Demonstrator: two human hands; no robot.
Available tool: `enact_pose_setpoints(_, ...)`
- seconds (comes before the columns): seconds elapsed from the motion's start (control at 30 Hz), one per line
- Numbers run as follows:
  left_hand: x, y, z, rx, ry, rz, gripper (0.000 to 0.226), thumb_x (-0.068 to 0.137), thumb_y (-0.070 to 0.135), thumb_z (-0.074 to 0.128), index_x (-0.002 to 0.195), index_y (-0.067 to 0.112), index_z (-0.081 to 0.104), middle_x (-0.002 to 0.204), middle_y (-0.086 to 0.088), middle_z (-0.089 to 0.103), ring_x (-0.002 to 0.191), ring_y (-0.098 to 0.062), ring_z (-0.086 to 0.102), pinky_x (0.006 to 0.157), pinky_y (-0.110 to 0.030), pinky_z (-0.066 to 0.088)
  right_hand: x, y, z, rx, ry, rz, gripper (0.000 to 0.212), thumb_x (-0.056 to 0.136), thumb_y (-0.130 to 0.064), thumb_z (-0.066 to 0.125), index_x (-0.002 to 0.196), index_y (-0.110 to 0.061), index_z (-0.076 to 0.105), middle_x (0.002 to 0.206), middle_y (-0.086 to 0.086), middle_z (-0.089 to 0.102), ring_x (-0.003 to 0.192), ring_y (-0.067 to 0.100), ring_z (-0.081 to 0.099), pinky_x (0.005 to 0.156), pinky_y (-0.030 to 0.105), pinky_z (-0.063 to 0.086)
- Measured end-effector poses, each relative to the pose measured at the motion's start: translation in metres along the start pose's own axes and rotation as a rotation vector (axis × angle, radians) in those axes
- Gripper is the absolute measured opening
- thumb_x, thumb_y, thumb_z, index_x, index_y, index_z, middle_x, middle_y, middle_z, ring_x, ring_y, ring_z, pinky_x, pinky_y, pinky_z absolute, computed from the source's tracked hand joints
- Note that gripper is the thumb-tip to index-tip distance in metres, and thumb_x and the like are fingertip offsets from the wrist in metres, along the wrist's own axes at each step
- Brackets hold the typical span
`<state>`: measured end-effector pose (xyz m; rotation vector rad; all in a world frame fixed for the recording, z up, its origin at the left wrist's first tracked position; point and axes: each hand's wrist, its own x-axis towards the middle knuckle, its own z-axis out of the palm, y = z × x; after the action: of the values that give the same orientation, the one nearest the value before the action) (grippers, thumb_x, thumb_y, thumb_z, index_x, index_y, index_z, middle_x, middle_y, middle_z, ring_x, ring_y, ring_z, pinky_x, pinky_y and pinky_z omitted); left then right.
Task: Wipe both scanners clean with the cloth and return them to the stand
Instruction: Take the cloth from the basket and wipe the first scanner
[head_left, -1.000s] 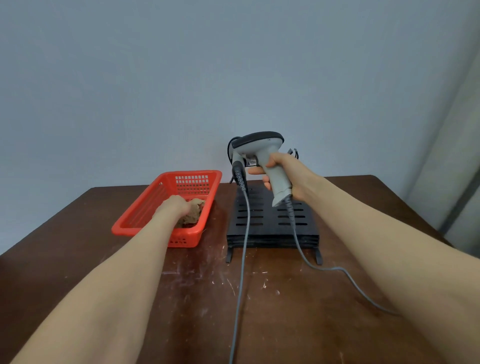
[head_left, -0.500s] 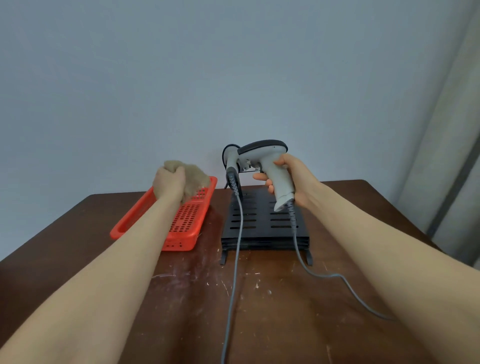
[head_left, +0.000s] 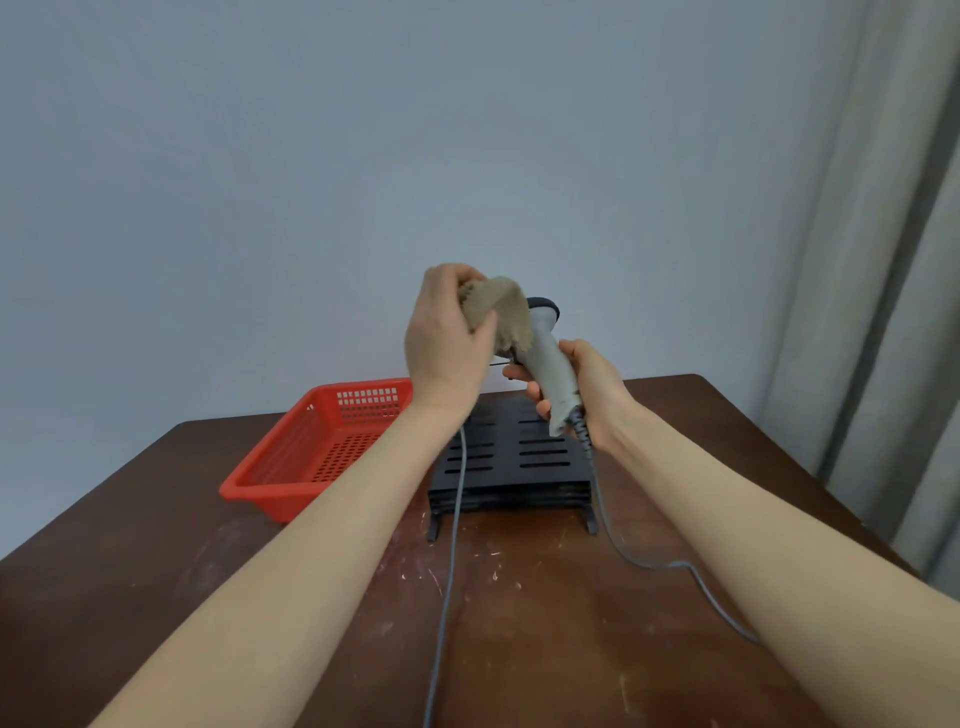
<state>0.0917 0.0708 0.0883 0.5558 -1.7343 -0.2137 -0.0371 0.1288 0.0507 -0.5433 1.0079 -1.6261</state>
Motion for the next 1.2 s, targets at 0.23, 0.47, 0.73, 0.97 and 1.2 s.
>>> enact_pose_setpoints(0.23,-0.033,0.012,0.029,0.149,-0.272,0.058,0.025,0.078,0.026,0.061,0.1,0.013,0.062,0.107,0.0,0.057,0.095,-0.019,0.057,0.07,-0.031,0.047,-0.008,0.006,-0.006,-0.051,0.116,-0.147,0.03,0.096,-0.024,0.044,0.078,-0.007,0.06,0.05,0.004,0.059,0.042,0.015,0.053,0.041,0.021,0.044)
enact_pose_setpoints(0.47,-0.031,0.016,0.038,0.105,-0.372,-0.03,0.02,0.086,0.022,0.062,0.105,0.016,0.062,0.114,0.003,0.055,0.102,-0.015,0.056,0.08,-0.027,0.044,-0.002,0.008,-0.013,-0.014,0.175,-0.15,0.03,0.095,-0.021,0.045,0.073,-0.006,0.057,0.05,0.006,0.057,0.042,0.019,0.051,0.046,0.027,0.043)
enact_pose_setpoints(0.73,-0.04,0.031,0.037,-0.006,-0.462,-0.036,0.024,0.085,0.008,0.062,0.106,0.017,0.069,0.106,0.004,0.068,0.099,-0.01,0.06,0.086,-0.019,0.046,0.007,0.014,-0.025,0.035,0.185,-0.151,0.033,0.097,-0.029,0.047,0.074,-0.011,0.062,0.065,0.007,0.064,0.06,0.019,0.06,0.054,0.031,0.048)
enact_pose_setpoints(0.97,-0.044,0.033,0.034,-0.067,-0.483,-0.05,0.019,0.082,0.007,0.065,0.099,0.014,0.069,0.097,0.003,0.066,0.092,-0.011,0.061,0.081,-0.025,0.049,0.009,0.014,-0.029,0.027,0.167,-0.144,0.035,0.094,-0.026,0.051,0.062,-0.014,0.06,0.061,0.006,0.063,0.054,0.018,0.06,0.054,0.03,0.046)
enact_pose_setpoints(1.2,-0.02,0.021,0.039,0.026,-0.393,-0.096,0.023,0.084,0.009,0.061,0.105,0.015,0.067,0.107,0.004,0.069,0.1,-0.013,0.062,0.088,-0.03,0.05,0.009,0.014,-0.023,0.063,0.173,-0.066,0.033,0.094,-0.025,0.045,0.068,-0.007,0.055,0.058,0.007,0.052,0.047,0.018,0.045,0.049,0.027,0.04)
